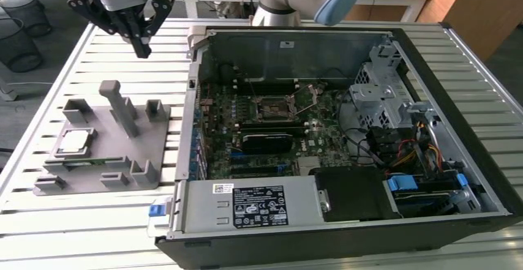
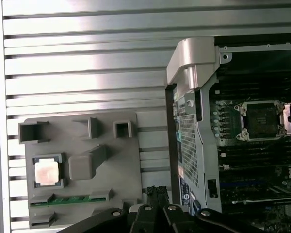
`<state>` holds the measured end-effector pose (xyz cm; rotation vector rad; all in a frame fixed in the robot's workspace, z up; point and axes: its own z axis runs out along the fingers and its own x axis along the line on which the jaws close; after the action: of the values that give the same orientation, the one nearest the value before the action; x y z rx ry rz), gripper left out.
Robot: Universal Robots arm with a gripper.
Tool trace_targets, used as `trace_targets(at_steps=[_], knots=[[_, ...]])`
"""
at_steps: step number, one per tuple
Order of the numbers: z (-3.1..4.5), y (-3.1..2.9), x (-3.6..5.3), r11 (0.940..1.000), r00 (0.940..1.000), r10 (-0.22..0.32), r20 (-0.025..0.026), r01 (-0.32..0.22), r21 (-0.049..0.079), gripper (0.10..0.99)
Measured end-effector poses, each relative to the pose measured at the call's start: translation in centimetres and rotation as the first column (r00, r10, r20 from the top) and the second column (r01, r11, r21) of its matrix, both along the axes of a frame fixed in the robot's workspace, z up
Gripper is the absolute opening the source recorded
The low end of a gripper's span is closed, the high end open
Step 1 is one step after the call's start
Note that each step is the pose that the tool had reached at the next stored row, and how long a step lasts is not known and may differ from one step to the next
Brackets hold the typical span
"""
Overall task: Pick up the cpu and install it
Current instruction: 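Reach for the cpu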
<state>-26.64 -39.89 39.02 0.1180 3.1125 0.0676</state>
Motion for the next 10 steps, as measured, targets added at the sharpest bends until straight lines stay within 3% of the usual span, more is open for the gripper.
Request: trace_targets(at_steps=[10], knots=[[-0.05, 0.0, -1.15, 1.0, 1.0, 0.0, 0.0001, 0.0, 0.0, 0.106]])
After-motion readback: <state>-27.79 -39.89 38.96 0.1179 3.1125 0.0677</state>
